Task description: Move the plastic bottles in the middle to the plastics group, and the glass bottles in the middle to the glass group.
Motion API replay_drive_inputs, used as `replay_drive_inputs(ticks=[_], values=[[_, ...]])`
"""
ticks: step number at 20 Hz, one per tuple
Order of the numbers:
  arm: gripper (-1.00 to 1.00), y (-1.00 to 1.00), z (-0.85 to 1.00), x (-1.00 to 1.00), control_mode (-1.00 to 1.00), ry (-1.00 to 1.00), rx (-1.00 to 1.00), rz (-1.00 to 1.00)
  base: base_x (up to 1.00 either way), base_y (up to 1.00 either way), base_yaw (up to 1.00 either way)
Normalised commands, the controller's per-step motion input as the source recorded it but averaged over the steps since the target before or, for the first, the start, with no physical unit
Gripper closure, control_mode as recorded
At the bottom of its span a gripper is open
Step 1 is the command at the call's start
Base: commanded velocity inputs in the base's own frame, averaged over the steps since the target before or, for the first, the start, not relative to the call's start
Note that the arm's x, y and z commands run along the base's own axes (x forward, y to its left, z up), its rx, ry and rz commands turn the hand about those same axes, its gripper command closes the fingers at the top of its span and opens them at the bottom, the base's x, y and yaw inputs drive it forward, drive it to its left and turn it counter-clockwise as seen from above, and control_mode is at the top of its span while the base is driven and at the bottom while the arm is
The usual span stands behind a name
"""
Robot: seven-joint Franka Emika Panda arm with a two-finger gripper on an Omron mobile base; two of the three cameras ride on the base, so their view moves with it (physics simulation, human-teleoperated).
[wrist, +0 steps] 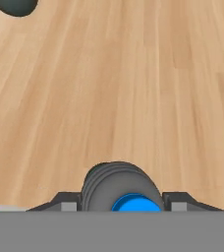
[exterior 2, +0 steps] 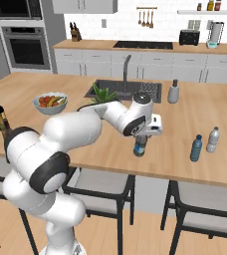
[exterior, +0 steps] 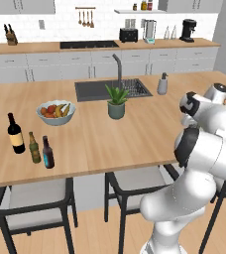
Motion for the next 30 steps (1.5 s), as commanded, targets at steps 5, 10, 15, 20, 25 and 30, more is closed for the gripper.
replay_drive_inputs(ticks=[5, 10, 15, 20, 25, 30], values=[[1.00, -0.60, 0.00, 0.01, -1.00, 0.00, -0.14, -0.10, 0.00, 0.00, 0.00], [1.00, -0.57, 0.00, 0.01, -1.00, 0.14, -0.12, -0.15, 0.00, 0.00, 0.00], [1.00, -0.53, 0.08, -0.01, -1.00, 0.30, -0.03, -0.19, 0.00, 0.00, 0.00], [1.00, -0.61, 0.01, -0.04, -1.00, 0.13, -0.01, -0.12, 0.00, 0.00, 0.00], [1.00, -0.64, 0.00, 0.00, -1.00, 0.00, -0.02, -0.08, 0.00, 0.00, 0.00], [1.00, -0.58, -0.02, 0.00, -1.00, 0.00, 0.00, -0.04, 0.00, 0.00, 0.00]])
